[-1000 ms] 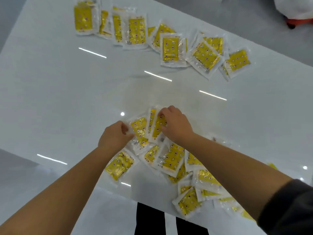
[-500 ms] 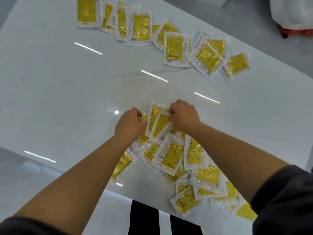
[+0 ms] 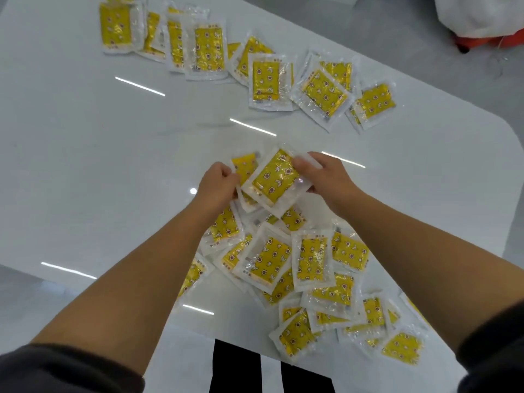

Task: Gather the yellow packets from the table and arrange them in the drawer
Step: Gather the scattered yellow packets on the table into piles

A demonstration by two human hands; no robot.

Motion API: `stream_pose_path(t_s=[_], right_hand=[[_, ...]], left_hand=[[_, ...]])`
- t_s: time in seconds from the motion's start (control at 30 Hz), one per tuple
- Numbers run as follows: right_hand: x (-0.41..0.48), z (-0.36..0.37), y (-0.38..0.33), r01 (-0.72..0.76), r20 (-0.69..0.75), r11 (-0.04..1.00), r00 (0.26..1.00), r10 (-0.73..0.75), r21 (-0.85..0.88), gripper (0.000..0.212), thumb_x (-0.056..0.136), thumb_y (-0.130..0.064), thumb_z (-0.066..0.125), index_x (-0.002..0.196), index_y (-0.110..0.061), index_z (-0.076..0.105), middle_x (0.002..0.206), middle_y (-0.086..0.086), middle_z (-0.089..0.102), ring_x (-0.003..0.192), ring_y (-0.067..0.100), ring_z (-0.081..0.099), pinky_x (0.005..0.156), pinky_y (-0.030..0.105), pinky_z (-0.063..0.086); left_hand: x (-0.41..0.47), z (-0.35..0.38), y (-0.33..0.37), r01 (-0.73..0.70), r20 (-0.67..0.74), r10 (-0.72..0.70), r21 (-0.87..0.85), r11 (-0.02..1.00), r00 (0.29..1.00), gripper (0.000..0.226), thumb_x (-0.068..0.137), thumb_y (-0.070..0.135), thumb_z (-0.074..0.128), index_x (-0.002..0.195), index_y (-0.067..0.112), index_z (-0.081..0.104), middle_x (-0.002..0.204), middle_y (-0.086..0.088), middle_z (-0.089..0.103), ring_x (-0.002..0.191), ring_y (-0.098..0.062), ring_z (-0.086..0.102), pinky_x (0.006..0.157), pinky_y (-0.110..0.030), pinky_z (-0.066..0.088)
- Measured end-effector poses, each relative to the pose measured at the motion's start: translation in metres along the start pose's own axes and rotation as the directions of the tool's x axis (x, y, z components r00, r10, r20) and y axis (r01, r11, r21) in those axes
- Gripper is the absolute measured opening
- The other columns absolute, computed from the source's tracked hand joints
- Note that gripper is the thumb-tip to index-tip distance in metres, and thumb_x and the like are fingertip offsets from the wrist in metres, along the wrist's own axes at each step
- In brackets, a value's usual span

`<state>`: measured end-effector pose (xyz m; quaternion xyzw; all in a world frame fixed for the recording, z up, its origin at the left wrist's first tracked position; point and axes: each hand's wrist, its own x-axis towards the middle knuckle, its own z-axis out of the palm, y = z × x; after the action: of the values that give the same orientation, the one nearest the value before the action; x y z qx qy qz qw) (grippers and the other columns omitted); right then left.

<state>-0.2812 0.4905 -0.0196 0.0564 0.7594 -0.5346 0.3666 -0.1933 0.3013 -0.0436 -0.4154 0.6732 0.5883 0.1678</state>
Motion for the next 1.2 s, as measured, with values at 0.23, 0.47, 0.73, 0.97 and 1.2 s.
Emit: stream_pose_path(t_s=[0.23,0.47,0.73,0.97,1.2], right_hand=[[-0.004,0.012,-0.002,-0.144,-0.049,0.969,0.986,0.157,0.201,0.018,0.079,-0.026,0.077,0.089,-0.016,0.066,0.089,0.009,0.069,0.081,0.025,0.068,0.078,0.037,0.056],[-0.008,0.022,0.012,-0.281,-0.122,0.859,0.924,0.363,0.429,0.018,0.085,-0.025,0.072,0.094,-0.015,0.061,0.106,0.015,0.068,0.099,0.033,0.067,0.087,0.052,0.055],[-0.026,0.027,0.017,-0.465,0.217,0.769,0.885,0.411,0.439,0.041,0.084,-0.015,0.071,0.121,-0.002,0.058,0.110,0.018,0.070,0.094,0.032,0.070,0.075,0.044,0.059],[-0.022,0.031,0.027,-0.417,0.199,0.854,0.907,0.370,0.311,0.029,0.082,-0.014,0.073,0.109,-0.008,0.064,0.107,0.015,0.071,0.092,0.028,0.071,0.075,0.041,0.060],[-0.022,0.038,0.034,-0.359,0.137,0.926,0.929,0.343,0.117,0.035,0.082,-0.021,0.074,0.113,-0.011,0.063,0.104,0.010,0.073,0.089,0.024,0.072,0.077,0.039,0.060]], left_hand=[[-0.023,0.000,0.021,-0.008,0.195,0.012,-0.022,1.000,0.981,0.014,0.097,0.014,0.043,0.101,0.020,0.054,0.098,-0.007,0.063,0.085,-0.025,0.064,0.078,-0.042,0.053],[-0.049,0.021,0.025,-0.038,0.277,0.019,0.060,0.997,0.961,0.022,0.100,0.028,0.042,0.103,0.013,0.057,0.092,-0.004,0.066,0.075,-0.019,0.067,0.059,-0.031,0.056],[-0.046,0.015,0.012,-0.203,0.135,0.176,0.216,0.955,0.975,0.020,0.093,0.031,0.057,0.103,0.014,0.060,0.095,-0.001,0.066,0.083,-0.014,0.064,0.070,-0.029,0.052],[-0.032,-0.021,-0.025,-0.171,0.018,0.189,0.519,0.838,0.982,0.022,0.096,0.031,0.047,0.095,0.014,0.060,0.092,-0.001,0.065,0.085,-0.020,0.063,0.071,-0.031,0.049],[-0.029,-0.050,-0.062,-0.469,0.440,0.387,0.883,-0.022,0.811,0.077,0.078,0.013,0.074,0.143,0.022,0.034,0.154,-0.006,0.027,0.143,-0.030,0.022,0.111,-0.047,0.027]])
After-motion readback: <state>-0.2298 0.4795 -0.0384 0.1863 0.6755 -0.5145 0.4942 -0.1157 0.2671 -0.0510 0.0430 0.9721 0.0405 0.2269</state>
